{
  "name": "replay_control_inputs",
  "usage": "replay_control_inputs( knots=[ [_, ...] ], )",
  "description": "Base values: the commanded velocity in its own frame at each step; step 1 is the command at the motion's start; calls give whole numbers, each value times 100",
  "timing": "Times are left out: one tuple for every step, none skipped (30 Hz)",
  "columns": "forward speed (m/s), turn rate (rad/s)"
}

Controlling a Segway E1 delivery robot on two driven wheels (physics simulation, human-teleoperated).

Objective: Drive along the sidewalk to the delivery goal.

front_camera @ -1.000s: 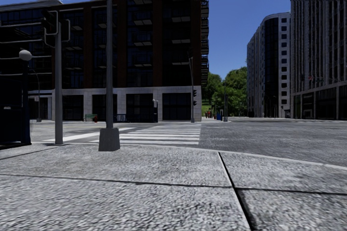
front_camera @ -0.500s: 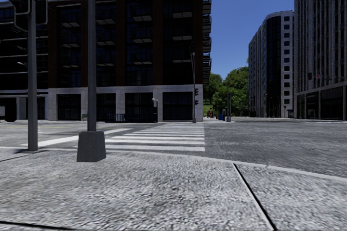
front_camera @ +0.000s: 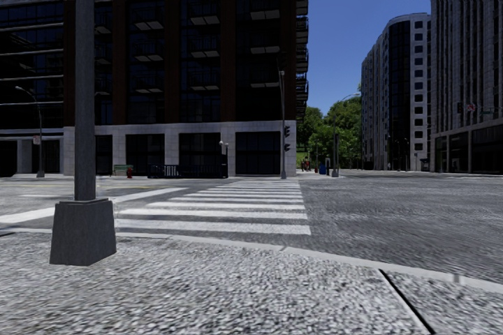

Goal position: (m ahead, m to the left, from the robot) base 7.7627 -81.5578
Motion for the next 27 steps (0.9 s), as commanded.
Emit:
replay_control_inputs(
  knots=[
    [193,7],
    [193,6],
    [193,6],
    [193,6],
    [193,6],
    [193,6],
    [193,6],
    [193,6],
    [193,6],
    [193,6],
    [193,6],
    [193,6],
    [193,6],
    [193,6],
    [193,6],
    [193,6],
    [193,6],
    [193,6],
    [193,6],
    [193,6],
    [193,6],
    [193,6],
    [193,6],
    [193,6],
    [193,6],
    [193,6],
    [193,6]
  ],
)
